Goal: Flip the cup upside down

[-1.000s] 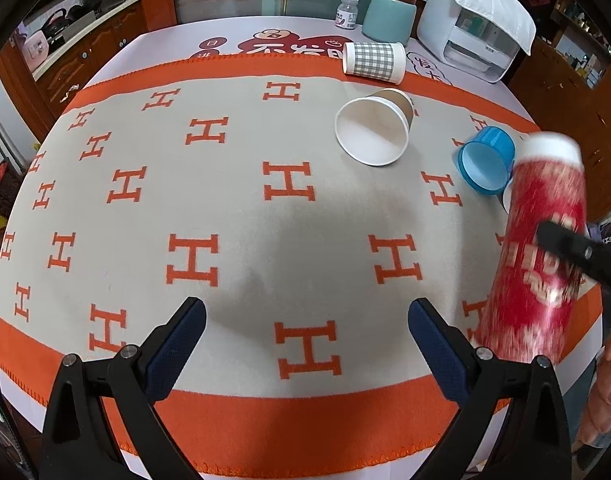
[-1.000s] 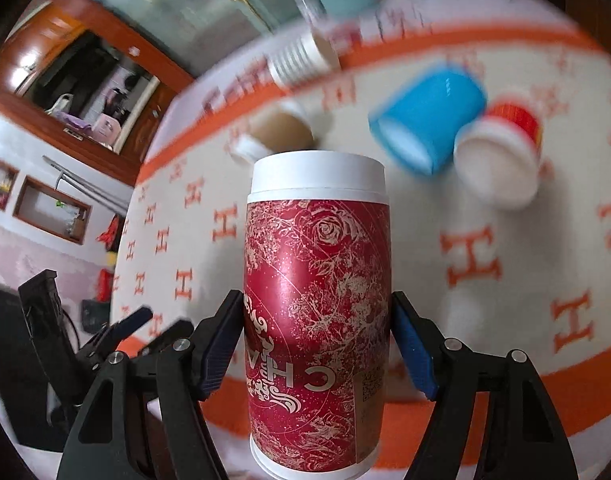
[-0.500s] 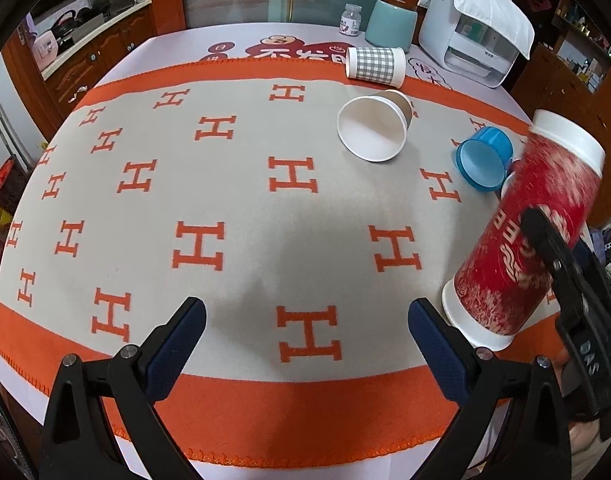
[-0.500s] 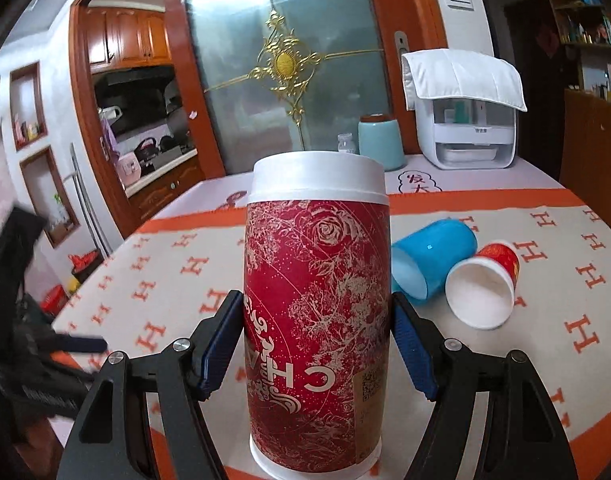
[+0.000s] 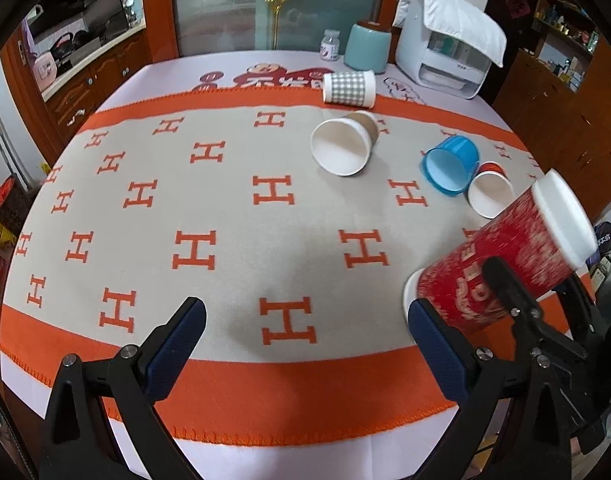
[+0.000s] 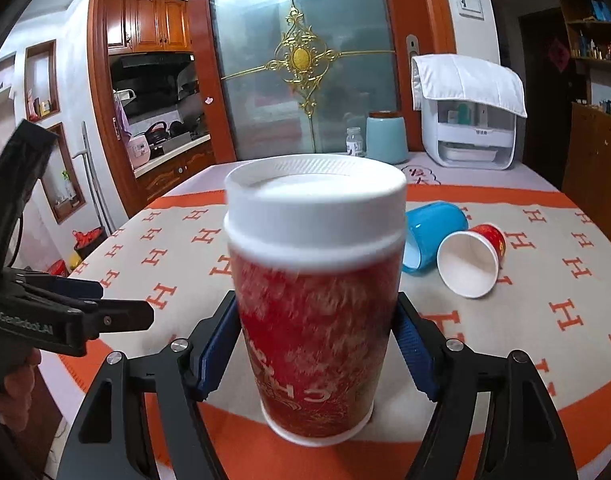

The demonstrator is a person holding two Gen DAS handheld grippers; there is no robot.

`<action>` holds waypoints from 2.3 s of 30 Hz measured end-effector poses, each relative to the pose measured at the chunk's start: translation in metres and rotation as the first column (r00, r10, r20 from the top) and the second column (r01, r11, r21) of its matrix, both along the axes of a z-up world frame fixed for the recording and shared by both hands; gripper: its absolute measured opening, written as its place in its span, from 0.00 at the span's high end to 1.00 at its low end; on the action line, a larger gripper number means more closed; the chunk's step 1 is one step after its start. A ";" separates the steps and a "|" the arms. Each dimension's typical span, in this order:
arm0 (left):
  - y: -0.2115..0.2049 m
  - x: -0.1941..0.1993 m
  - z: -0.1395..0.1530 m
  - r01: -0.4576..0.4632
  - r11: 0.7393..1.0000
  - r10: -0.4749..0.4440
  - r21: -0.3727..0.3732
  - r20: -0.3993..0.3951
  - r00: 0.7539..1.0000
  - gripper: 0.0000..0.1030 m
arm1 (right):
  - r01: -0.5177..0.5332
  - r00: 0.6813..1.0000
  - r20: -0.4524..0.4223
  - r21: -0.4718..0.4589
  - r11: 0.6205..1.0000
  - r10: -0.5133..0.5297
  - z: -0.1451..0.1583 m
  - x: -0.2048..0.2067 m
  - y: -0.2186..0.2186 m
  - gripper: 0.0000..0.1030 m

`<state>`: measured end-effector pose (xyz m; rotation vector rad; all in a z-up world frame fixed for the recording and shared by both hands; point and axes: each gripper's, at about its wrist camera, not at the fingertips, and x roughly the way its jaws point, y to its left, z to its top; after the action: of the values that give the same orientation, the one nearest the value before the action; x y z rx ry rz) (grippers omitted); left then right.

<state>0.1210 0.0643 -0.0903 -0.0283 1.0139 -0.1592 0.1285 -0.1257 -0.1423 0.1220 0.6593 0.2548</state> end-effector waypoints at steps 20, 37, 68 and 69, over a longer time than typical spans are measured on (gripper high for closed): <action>-0.024 -0.089 0.103 -0.019 0.999 0.010 0.042 0.217 0.976 0.01 | -0.018 0.995 -0.097 0.110 0.994 0.029 0.109 -0.081 -0.042 0.19; -0.063 -0.119 0.144 -0.071 0.993 0.044 0.091 0.274 0.961 0.01 | 0.086 0.990 -0.117 0.055 0.995 -0.080 0.216 -0.141 -0.081 0.17; -0.067 -0.112 0.136 -0.072 0.994 0.048 0.084 0.252 0.967 0.01 | 0.079 0.988 -0.140 0.061 0.995 -0.070 0.214 -0.129 -0.079 0.17; -0.066 -0.112 0.135 -0.073 0.994 0.049 0.085 0.251 0.967 0.01 | 0.079 0.988 -0.139 0.061 0.995 -0.070 0.215 -0.129 -0.079 0.17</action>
<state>0.0092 -0.0022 0.0452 0.0447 0.7672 -0.0569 -0.0002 -0.2050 0.0724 0.2283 0.7814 0.1977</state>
